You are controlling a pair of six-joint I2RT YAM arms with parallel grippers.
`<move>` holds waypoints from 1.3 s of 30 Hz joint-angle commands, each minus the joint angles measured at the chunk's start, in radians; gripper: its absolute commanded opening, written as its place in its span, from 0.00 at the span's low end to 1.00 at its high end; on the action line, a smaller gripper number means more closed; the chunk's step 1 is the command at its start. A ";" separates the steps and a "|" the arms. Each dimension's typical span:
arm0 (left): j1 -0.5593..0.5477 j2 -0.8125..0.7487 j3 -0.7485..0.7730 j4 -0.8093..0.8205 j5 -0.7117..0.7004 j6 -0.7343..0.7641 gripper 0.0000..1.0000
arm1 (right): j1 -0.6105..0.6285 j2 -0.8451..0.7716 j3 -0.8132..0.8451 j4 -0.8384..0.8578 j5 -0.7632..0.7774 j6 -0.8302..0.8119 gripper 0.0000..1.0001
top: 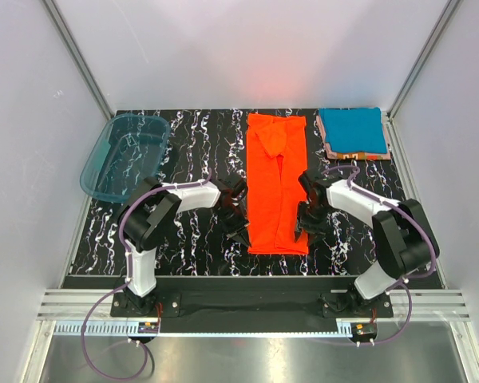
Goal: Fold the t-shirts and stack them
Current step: Fold the tshirt
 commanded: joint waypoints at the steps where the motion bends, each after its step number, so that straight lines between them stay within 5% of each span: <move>1: 0.003 -0.018 -0.014 0.009 -0.019 0.019 0.05 | 0.012 0.031 0.003 0.030 0.031 -0.006 0.46; 7: 0.012 -0.027 -0.031 0.012 -0.022 0.018 0.03 | 0.012 0.050 -0.055 0.042 0.063 0.005 0.31; 10: 0.015 -0.035 -0.043 0.022 -0.022 0.015 0.01 | 0.012 0.038 -0.083 0.047 0.069 0.009 0.18; 12: 0.015 -0.032 -0.046 0.024 -0.021 0.015 0.00 | 0.014 0.036 -0.090 0.035 0.081 0.009 0.00; 21: 0.021 -0.044 -0.068 0.025 -0.021 0.016 0.00 | 0.014 0.032 -0.090 0.042 0.075 -0.009 0.00; 25: 0.021 -0.054 -0.062 0.024 -0.022 0.027 0.06 | 0.012 0.033 -0.058 0.030 0.046 -0.024 0.24; 30: 0.026 -0.093 -0.049 0.003 -0.041 0.055 0.27 | 0.012 -0.016 -0.011 -0.045 0.069 -0.040 0.51; 33: 0.029 -0.101 -0.051 0.007 -0.039 0.062 0.37 | -0.006 -0.047 0.014 -0.086 0.083 -0.041 0.56; 39: 0.028 -0.080 -0.077 0.074 0.013 0.056 0.41 | -0.124 -0.093 -0.061 -0.013 -0.029 -0.035 0.55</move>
